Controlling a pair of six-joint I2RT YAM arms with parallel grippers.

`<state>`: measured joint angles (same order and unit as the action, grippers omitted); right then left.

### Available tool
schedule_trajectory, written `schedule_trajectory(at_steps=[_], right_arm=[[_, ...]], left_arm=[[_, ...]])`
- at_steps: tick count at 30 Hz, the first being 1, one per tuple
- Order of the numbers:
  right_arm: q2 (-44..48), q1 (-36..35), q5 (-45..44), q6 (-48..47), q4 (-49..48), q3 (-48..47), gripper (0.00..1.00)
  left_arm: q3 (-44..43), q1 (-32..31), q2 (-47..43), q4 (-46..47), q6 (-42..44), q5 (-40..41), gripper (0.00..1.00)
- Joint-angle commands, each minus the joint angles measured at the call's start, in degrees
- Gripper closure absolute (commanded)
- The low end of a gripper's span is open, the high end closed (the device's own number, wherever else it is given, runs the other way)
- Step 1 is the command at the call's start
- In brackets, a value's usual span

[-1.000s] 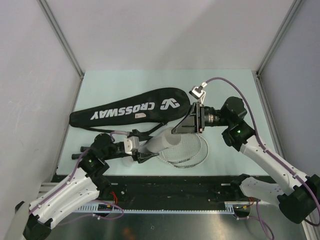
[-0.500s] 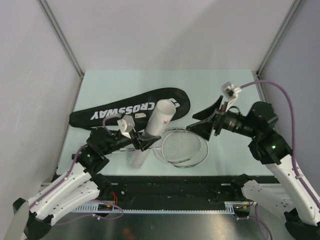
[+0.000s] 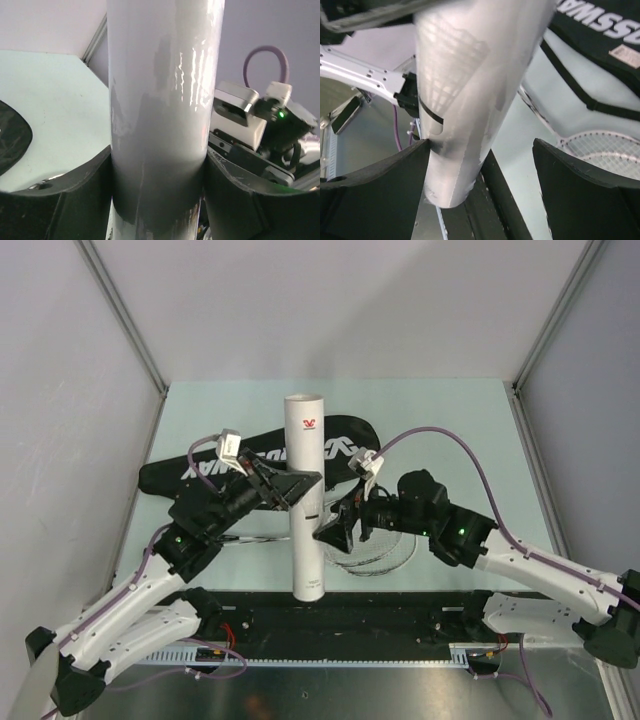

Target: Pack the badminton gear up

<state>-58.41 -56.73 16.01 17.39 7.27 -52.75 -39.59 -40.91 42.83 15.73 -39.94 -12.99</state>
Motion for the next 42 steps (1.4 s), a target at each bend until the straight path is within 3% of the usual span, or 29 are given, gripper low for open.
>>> schedule_trajectory(at_steps=[1, 8, 13, 14, 15, 18, 19, 20, 22, 23, 24, 26, 30, 31, 34, 38, 42], right_arm=[[-1.4, -2.5, -8.2, 2.1, -13.8, 0.3, 0.12], [-4.8, -3.4, -4.8, 7.7, -23.1, 1.6, 0.13], [-4.3, -2.6, -11.7, 9.5, -20.5, 1.6, 0.23], [-4.3, -2.1, -11.1, 9.5, -20.5, 1.5, 0.28], [-4.5, -1.5, -10.2, 9.5, -20.9, 1.6, 0.39], [-5.8, 1.8, -7.4, 10.9, -22.1, 1.4, 0.51], [-5.9, 2.8, -6.7, 11.3, -22.3, 1.4, 0.53], [-6.1, 4.6, -6.0, 11.4, -22.4, 1.5, 0.55], [-5.6, 6.6, -5.5, 11.4, -21.9, 1.4, 0.59], [-5.1, 10.2, -4.6, 12.7, -21.5, 1.5, 0.59], [-4.5, 12.5, -3.3, 13.4, -20.6, 1.5, 0.59], [-3.8, 17.9, -0.4, 14.3, -19.1, 1.4, 0.59], [-4.2, 32.1, -1.2, 7.7, -11.5, 0.9, 0.59], [-7.4, 39.0, -5.7, 3.1, -7.7, -0.1, 0.58], [-12.7, 48.6, -11.5, -1.2, -3.7, -3.1, 0.57], [-28.6, 57.9, -12.8, -4.3, -1.3, -11.3, 0.56], [-44.0, 60.8, -15.7, -12.4, 10.9, -26.2, 0.55]], left_arm=[[0.2, -0.1, -1.5, 10.5, -11.8, 5.1, 1.0], [2.2, -0.1, -1.6, 13.6, -12.9, 8.0, 1.0], [2.8, -0.1, -1.7, 14.4, -12.6, 9.5, 0.97], [3.4, -0.1, -1.8, 14.3, -13.0, 10.2, 0.89], [3.7, -0.1, -1.8, 14.3, -13.5, 11.1, 0.84], [5.1, -0.1, -1.7, 14.4, -15.0, 15.6, 0.63], [5.1, -0.1, -1.9, 14.3, -14.4, 17.3, 0.55], [5.0, -0.1, -1.8, 14.3, -12.3, 17.7, 0.42], [4.2, -0.1, -1.8, 14.2, -9.2, 18.7, 0.3], [3.9, -0.1, -2.0, 13.4, -6.1, 18.9, 0.07], [3.6, -0.1, -2.1, 12.5, -4.9, 19.2, 0.0], [2.7, -0.1, -3.1, 7.3, -0.4, 21.1, 0.0], [2.4, -0.1, -6.3, -2.1, 9.8, 26.8, 0.0], [1.5, -0.1, -8.0, -7.5, 16.1, 28.8, 0.0], [0.5, -0.1, -10.0, -13.0, 24.0, 27.5, 0.0], [1.3, -0.1, -13.3, -17.5, 29.2, 25.4, 0.01], [1.6, -0.1, -14.4, -19.2, 29.2, 22.8, 0.01]])
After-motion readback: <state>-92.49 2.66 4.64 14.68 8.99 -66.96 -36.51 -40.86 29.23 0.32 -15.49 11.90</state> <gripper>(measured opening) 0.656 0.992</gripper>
